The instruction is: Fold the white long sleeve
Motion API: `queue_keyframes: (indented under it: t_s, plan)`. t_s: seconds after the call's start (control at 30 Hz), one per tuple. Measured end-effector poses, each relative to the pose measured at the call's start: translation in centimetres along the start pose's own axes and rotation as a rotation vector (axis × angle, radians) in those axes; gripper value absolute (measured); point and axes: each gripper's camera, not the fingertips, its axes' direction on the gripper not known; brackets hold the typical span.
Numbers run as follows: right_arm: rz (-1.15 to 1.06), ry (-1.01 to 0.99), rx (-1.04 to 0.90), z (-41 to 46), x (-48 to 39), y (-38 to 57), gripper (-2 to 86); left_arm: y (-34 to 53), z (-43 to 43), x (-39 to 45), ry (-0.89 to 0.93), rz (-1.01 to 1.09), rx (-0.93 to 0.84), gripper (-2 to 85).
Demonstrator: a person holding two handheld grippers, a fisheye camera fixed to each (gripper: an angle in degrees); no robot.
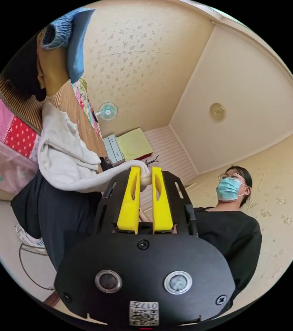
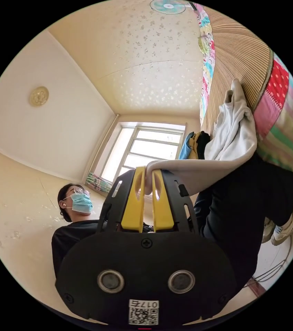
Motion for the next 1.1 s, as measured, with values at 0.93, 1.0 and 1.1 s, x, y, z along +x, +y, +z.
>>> queue_keyframes:
  t_s: [0.93,1.0,1.1]
  plan:
    - [0.177,0.674,0.194,6.4,15.2,-5.0,21.1,-4.6,9.4,-16.7,-0.694,-0.304,0.098,21.1]
    - [0.257,0.503,0.181,6.8,18.4,-4.8,20.8,-4.5,9.7,-17.9,-0.637,-0.348,0.113,20.6]
    - [0.259,0.371,0.154,8.8,19.9,-6.5,14.2,-5.3,10.8,-19.4,-0.552,-0.395,0.113,12.5]
